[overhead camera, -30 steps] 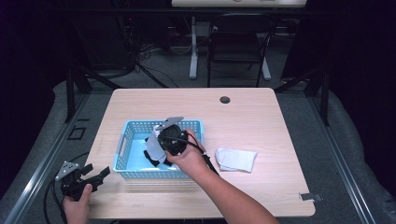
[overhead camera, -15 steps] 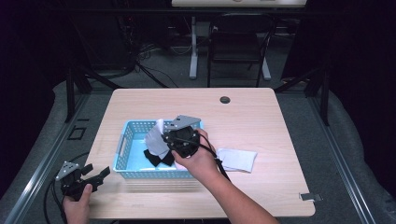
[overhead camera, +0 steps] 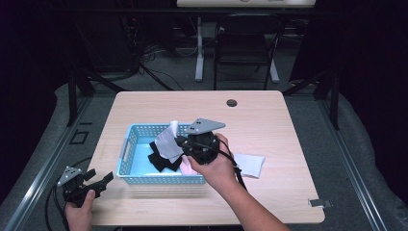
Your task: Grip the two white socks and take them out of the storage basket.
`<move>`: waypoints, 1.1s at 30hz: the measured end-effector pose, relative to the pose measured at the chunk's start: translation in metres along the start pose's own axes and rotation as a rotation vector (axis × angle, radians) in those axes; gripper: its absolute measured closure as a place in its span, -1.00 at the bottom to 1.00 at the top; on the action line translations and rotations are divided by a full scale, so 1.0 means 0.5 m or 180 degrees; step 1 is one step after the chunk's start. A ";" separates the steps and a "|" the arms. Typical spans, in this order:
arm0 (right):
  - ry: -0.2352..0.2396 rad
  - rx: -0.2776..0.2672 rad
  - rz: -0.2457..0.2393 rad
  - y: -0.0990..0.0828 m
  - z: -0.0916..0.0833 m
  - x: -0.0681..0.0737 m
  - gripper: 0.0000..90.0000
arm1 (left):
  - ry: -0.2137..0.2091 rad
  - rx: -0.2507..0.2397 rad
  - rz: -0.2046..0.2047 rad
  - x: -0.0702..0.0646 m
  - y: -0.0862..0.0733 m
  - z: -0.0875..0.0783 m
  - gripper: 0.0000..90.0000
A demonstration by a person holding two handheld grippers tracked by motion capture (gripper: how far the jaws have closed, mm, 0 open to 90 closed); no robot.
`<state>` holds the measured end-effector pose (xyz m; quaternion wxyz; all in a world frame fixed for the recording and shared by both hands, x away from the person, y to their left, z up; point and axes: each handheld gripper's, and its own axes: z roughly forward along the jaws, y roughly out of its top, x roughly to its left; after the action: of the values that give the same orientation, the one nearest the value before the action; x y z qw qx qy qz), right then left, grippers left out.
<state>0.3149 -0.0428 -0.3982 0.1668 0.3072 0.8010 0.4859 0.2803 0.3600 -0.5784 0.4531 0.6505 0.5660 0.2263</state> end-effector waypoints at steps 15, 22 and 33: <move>-0.0256 -0.0118 0.0129 -0.020 -0.098 -0.049 0.96 | 0.0006 0.0000 0.0001 0.000 0.000 0.000 -0.59; -0.0423 -0.0128 0.0191 -0.039 -0.143 -0.074 0.96 | 0.0013 -0.0015 0.0006 0.000 -0.001 0.001 -0.59; -0.0645 -0.0122 0.0334 -0.077 -0.193 -0.109 0.96 | 0.0020 0.0005 0.0006 0.001 -0.001 0.000 -0.59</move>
<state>0.2890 -0.1569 -0.3884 0.2272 0.3931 0.7534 0.4756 0.2801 0.3605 -0.5786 0.4506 0.6506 0.5670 0.2284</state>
